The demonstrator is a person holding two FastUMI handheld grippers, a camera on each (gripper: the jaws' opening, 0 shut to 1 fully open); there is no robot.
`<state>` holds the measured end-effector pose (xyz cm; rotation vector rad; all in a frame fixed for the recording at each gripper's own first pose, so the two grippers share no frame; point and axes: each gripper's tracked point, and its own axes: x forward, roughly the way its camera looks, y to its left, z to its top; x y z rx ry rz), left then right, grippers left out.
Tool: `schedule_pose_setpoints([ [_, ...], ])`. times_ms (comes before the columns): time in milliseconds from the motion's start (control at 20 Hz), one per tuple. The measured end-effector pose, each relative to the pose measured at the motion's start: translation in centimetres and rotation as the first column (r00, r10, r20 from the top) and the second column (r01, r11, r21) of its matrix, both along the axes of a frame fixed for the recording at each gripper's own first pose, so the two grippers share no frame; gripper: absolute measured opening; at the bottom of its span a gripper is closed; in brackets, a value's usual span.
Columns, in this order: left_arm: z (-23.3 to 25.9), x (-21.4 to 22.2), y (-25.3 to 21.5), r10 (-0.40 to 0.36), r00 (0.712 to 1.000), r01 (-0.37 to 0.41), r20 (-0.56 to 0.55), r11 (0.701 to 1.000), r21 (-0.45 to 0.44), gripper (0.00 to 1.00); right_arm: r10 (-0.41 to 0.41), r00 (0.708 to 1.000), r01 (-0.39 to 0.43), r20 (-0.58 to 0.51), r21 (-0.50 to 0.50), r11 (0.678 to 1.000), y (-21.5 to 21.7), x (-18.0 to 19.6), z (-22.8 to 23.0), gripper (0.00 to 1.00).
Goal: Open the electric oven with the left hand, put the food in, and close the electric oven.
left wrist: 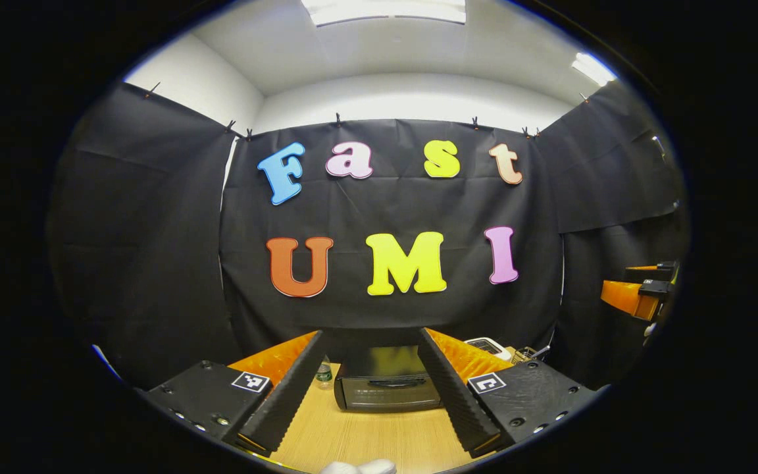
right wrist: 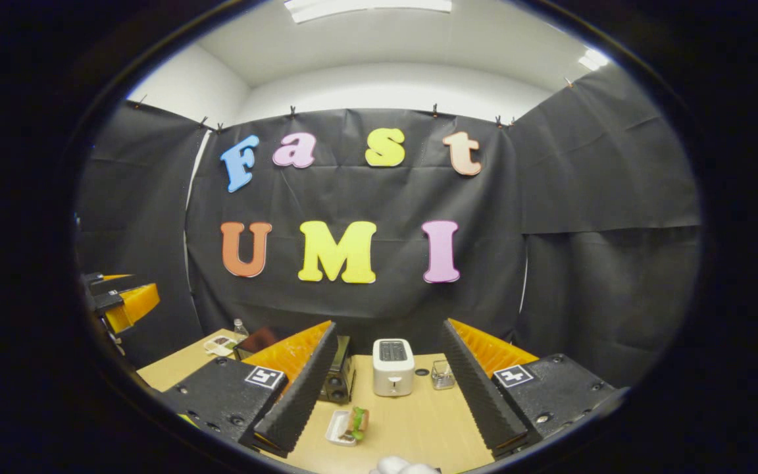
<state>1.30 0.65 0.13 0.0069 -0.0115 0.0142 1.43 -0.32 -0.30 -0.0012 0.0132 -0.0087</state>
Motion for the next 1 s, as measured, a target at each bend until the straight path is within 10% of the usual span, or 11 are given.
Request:
schedule_pose_setpoints([
  [1000, -10.4, 12.1, -4.6, -0.083, 0.994, 0.08, -0.071, 0.996, -0.047, 0.93, -0.118, 0.993, 0.119, 0.024, -0.062, 0.991, -5.7, -1.8, 0.1, 1.0],
])
